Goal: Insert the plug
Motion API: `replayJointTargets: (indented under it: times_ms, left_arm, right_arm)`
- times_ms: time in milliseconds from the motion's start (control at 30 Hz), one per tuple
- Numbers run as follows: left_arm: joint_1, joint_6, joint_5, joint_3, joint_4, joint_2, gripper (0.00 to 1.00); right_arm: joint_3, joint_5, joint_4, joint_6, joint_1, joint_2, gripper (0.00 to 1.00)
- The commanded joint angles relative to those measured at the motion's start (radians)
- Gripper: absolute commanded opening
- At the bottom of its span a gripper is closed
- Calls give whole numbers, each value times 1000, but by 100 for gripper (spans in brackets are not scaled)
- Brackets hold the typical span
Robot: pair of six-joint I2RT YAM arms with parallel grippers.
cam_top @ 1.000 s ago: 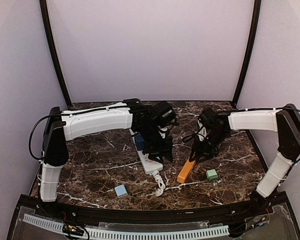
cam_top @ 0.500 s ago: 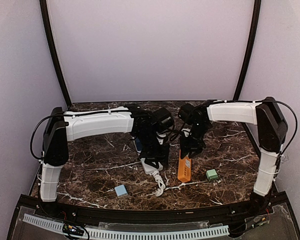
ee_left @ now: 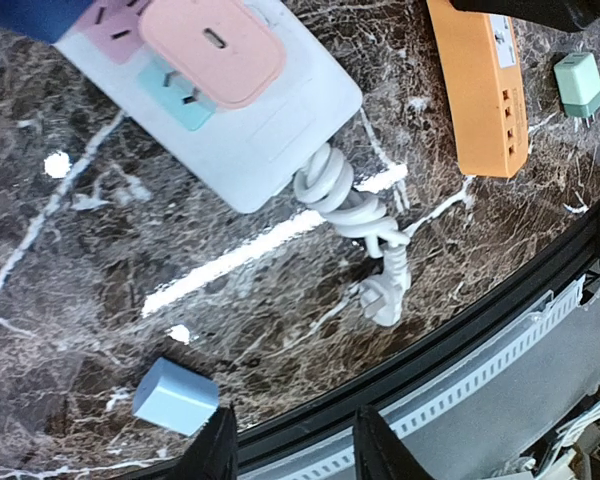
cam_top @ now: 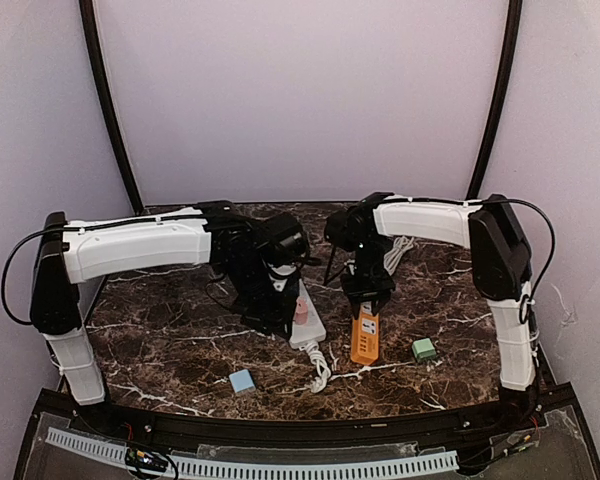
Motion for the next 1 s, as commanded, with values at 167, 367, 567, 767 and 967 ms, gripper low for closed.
replayJointTargets:
  times_ms: [167, 367, 567, 767, 967]
  left_arm:
    - [11, 73, -256, -199, -70, -252, 52]
    - [14, 68, -363, -290, -86, -332, 64]
    - [14, 91, -399, -340, -78, -406, 65]
    - [17, 119, -409, -359, -82, -464, 67]
    - [18, 133, -391, -394, -57, -518, 67]
  right_arm:
    - [78, 53, -17, 116, 41, 145, 40]
    - [99, 68, -7, 216, 76, 208, 41]
    - [157, 93, -35, 273, 87, 187, 41]
    - [192, 128, -88, 308, 87, 127, 41]
    - [231, 130, -107, 335, 87, 45, 41]
